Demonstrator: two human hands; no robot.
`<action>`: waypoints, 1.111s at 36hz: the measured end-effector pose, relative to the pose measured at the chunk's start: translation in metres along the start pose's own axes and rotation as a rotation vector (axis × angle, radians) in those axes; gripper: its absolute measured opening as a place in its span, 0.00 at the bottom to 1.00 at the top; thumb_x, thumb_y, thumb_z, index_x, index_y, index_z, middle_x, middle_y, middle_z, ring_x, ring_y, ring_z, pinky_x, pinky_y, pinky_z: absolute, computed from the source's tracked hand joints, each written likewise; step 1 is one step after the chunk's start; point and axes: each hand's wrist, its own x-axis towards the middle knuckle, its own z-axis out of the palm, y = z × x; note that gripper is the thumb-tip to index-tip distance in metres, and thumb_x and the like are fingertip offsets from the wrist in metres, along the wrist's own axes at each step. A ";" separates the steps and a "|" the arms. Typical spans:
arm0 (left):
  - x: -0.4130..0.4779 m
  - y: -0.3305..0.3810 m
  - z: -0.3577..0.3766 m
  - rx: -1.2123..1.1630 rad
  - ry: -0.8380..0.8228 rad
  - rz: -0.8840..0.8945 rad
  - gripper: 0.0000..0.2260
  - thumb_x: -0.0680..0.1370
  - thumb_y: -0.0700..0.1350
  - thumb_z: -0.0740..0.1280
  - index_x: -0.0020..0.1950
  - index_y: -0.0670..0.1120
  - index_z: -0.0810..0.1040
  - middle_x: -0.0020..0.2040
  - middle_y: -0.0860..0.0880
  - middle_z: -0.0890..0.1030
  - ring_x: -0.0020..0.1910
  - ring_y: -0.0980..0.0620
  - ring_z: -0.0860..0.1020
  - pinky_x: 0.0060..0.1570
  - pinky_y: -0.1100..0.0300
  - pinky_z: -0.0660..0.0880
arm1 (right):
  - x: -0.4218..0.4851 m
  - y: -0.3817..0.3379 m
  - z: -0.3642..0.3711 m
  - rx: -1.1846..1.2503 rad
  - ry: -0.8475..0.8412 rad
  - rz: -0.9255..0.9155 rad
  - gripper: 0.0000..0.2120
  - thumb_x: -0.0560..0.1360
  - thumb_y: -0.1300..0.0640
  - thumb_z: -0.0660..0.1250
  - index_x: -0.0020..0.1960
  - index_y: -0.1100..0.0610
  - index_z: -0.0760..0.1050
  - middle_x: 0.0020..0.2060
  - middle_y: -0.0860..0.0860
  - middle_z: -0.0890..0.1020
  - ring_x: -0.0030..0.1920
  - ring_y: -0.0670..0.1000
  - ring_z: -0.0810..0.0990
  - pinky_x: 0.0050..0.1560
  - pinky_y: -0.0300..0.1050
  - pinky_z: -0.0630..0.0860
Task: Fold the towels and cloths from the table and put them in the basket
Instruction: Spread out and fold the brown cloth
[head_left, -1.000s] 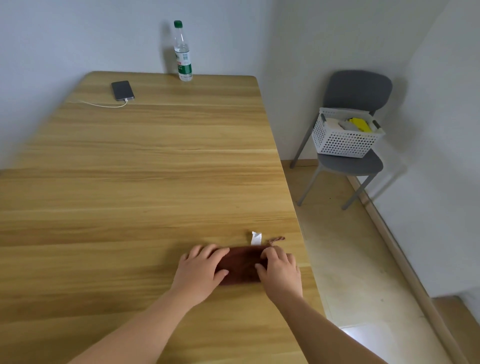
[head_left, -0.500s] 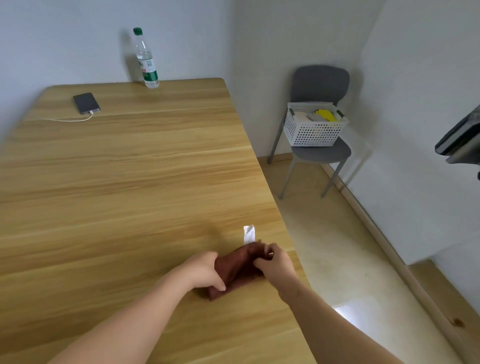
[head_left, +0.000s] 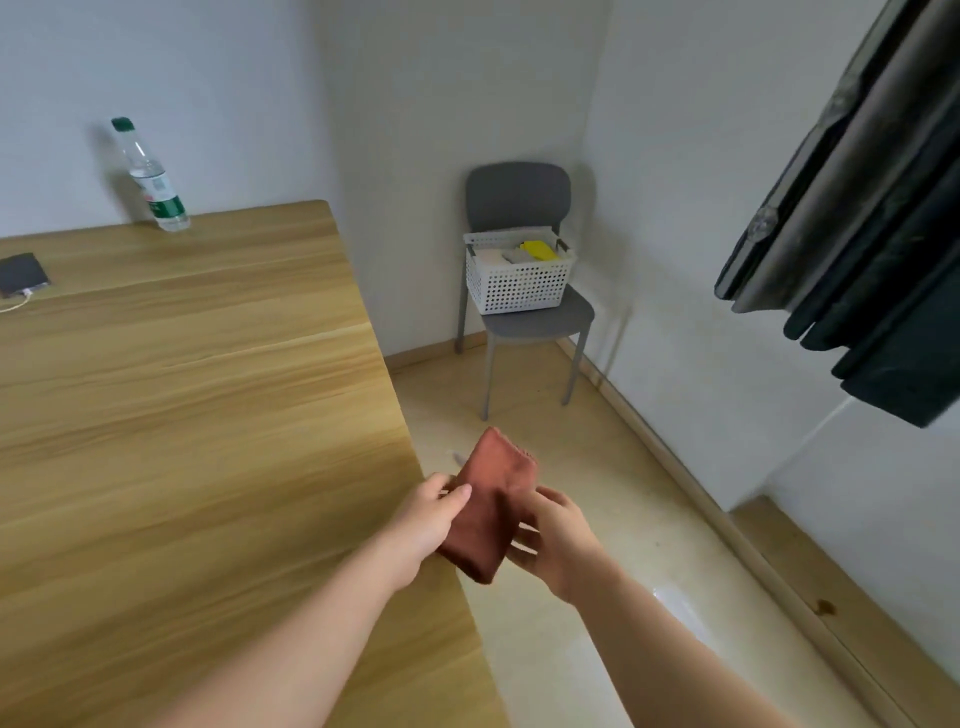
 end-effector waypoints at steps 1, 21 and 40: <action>0.002 0.006 0.018 -0.016 0.010 0.009 0.11 0.80 0.45 0.60 0.62 0.46 0.71 0.57 0.44 0.78 0.53 0.46 0.77 0.51 0.57 0.72 | -0.001 -0.006 -0.015 -0.021 -0.006 0.001 0.22 0.76 0.60 0.65 0.68 0.57 0.63 0.49 0.55 0.78 0.43 0.54 0.79 0.41 0.46 0.76; 0.068 0.132 0.233 -0.180 -0.044 -0.031 0.14 0.79 0.38 0.61 0.59 0.54 0.74 0.53 0.51 0.77 0.44 0.52 0.77 0.40 0.59 0.75 | 0.039 -0.152 -0.217 -0.011 -0.038 -0.091 0.14 0.76 0.66 0.63 0.60 0.56 0.73 0.56 0.53 0.80 0.49 0.53 0.80 0.35 0.43 0.78; 0.351 0.284 0.181 -0.341 0.025 -0.004 0.19 0.77 0.35 0.64 0.60 0.58 0.73 0.55 0.48 0.79 0.48 0.48 0.81 0.50 0.49 0.78 | 0.294 -0.359 -0.148 0.001 -0.073 -0.111 0.13 0.76 0.71 0.60 0.53 0.55 0.74 0.53 0.56 0.81 0.50 0.58 0.81 0.50 0.57 0.79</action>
